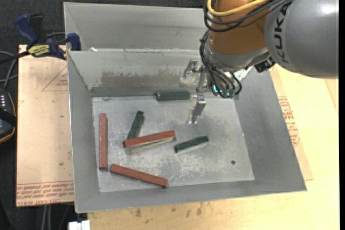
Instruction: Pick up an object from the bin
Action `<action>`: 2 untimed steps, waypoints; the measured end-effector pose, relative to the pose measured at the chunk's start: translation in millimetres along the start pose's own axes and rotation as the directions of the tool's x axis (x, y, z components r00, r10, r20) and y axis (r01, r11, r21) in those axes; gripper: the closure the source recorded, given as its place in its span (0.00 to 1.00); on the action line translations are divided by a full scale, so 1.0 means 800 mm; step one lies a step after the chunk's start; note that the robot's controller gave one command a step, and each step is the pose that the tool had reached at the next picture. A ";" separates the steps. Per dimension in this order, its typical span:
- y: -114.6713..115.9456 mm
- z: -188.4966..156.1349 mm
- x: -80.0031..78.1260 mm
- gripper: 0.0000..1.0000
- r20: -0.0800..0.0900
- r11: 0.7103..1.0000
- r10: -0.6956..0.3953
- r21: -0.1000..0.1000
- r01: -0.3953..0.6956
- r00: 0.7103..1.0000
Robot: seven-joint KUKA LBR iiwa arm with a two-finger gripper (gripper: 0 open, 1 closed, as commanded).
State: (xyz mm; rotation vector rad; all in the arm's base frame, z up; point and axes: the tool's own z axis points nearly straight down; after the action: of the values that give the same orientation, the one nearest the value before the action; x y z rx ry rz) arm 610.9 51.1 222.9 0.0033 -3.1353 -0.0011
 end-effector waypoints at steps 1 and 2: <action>0.000 -0.006 -0.002 0.00 0.008 1.000 0.001 0.000 -0.001 1.000; -0.012 0.042 0.002 0.00 0.017 1.000 -0.023 -0.001 0.023 1.000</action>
Offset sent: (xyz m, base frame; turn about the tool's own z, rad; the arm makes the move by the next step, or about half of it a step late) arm -0.0163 -0.0350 -0.1293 -0.0753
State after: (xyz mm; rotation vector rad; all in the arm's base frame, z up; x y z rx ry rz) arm 608.7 41.2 189.0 0.0403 -3.1519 -0.0028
